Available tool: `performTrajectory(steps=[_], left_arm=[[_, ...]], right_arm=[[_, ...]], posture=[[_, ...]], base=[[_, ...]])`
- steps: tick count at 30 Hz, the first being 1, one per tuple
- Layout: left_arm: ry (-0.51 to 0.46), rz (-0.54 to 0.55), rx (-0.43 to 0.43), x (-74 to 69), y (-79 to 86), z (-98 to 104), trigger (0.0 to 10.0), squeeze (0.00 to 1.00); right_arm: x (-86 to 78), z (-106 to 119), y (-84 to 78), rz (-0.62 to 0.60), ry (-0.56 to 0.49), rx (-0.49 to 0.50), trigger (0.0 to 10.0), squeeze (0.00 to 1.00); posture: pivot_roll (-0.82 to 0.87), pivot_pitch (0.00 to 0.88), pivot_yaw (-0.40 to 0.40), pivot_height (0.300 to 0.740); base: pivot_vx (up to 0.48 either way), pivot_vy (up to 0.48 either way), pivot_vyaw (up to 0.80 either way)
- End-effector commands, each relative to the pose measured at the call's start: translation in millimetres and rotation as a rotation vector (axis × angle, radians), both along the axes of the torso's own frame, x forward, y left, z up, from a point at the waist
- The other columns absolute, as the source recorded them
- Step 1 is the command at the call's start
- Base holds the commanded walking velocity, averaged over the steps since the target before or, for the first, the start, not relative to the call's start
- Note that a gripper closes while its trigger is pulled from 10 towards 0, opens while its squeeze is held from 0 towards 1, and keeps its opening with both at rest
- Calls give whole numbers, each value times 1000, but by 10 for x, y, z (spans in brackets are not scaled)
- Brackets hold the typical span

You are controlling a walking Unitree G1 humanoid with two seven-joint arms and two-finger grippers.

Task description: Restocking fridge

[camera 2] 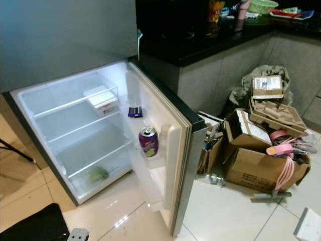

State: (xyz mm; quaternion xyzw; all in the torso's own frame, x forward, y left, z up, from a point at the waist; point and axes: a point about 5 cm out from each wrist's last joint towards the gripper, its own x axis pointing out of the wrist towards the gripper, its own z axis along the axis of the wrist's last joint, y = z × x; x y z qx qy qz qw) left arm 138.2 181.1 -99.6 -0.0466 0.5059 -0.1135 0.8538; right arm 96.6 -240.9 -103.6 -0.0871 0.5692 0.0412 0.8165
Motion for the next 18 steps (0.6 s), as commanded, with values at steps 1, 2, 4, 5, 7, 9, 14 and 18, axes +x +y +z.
performTrajectory(steps=[1, 2, 4, 5, 7, 9, 14, 18], left_arm=[[20, -3, 7, -37, 9, -15, 10000, 0], [20, -7, 9, -37, 9, -15, 10000, 0], [20, -13, 9, -36, 7, -14, 10000, 0], [20, -13, 9, -36, 7, -14, 10000, 0], [21, -20, 11, -37, 7, -15, 10000, 0], [26, -29, 16, -49, 9, -19, 10000, 0], [28, -27, 23, -49, 8, -21, 10000, 0], [28, -15, 33, -45, 15, -22, 10000, 0]], right_arm=[[15, 0, 18, -5, -12, 1, 10000, 0], [23, 4, 11, -14, -25, -9, 10000, 0], [29, 8, -2, -35, -38, -27, 10000, 0], [29, 8, -2, -35, -38, -27, 10000, 0], [26, 8, -14, -41, -32, -44, 10000, 0], [26, 8, -35, -50, -23, -70, 10000, 0], [33, 12, -43, -49, -25, -78, 10000, 0], [33, 12, -49, -59, -24, -80, 10000, 0]], posture=[[-39, 0, 18, 740], [-37, 0, 18, 740], [-38, 0, 18, 740], [-38, 0, 18, 740], [-39, 0, 19, 740], [-40, 0, 19, 740], [-41, 0, 19, 740], [-41, 0, 17, 740]], base=[[0, 0, 619], [0, 0, 606], [0, 0, 563], [0, 0, 563], [0, -345, 0], [0, -480, 0], [0, -480, 0], [0, 0, 0]])
